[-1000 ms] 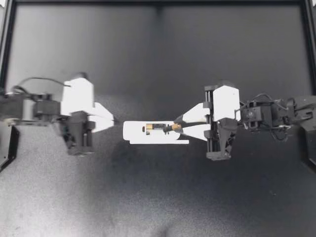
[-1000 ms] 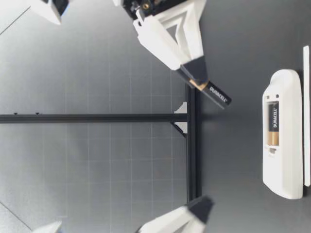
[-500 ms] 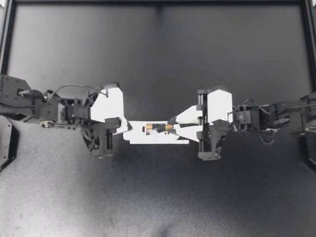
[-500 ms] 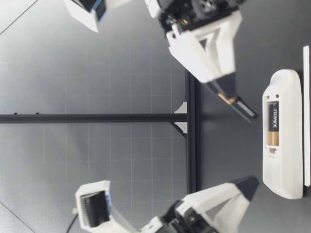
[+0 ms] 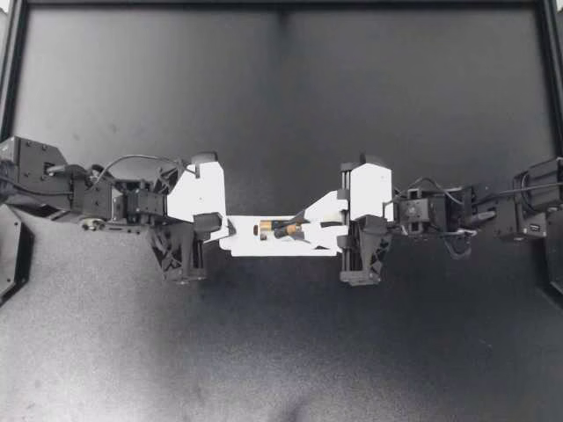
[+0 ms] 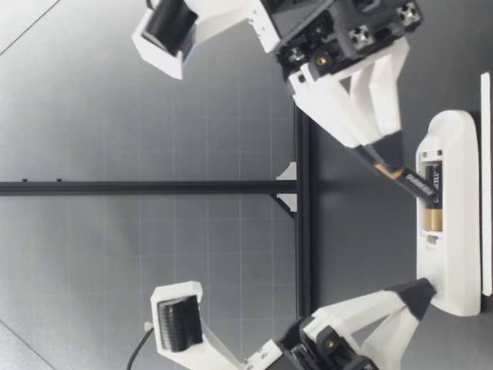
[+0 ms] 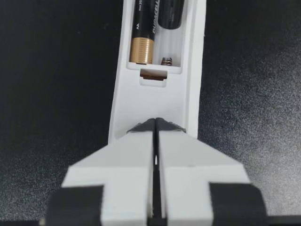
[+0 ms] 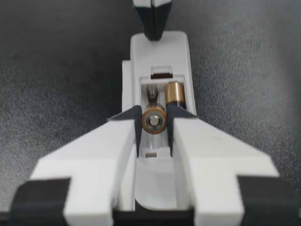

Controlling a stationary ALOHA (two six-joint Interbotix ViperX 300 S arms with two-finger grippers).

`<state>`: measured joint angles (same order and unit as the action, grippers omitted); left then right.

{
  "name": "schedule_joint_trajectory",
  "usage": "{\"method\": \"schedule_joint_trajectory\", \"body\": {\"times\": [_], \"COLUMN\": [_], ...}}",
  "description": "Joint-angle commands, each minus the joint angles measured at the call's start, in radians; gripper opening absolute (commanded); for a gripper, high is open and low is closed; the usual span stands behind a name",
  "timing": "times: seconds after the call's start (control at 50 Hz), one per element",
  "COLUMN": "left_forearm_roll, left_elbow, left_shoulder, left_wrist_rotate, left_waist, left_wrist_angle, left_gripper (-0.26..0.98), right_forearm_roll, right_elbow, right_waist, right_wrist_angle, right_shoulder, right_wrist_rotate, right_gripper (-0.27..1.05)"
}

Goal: Place the battery into the slot of the remote controller.

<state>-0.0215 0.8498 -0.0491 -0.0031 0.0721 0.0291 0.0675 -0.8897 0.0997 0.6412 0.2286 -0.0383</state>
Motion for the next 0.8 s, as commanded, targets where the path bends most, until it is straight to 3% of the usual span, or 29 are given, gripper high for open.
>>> {"method": "schedule_joint_trajectory", "body": {"times": [0.0,0.78], "left_forearm_roll": [0.0,-0.002], "left_elbow": [-0.008,-0.006], "left_shoulder": [0.009,0.009], "left_wrist_rotate": [-0.002,-0.002], "left_waist": [0.003,0.003], "left_wrist_angle": [-0.005,0.0], "left_gripper": [-0.17,-0.17], "right_forearm_roll": [-0.002,0.005], "right_elbow": [0.023,0.112], "right_waist": [0.009,0.009], "right_wrist_angle": [-0.011,-0.35], "right_shoulder": [-0.006,-0.044], "right_wrist_rotate": [0.002,0.005], "right_gripper": [0.08,0.13]}}
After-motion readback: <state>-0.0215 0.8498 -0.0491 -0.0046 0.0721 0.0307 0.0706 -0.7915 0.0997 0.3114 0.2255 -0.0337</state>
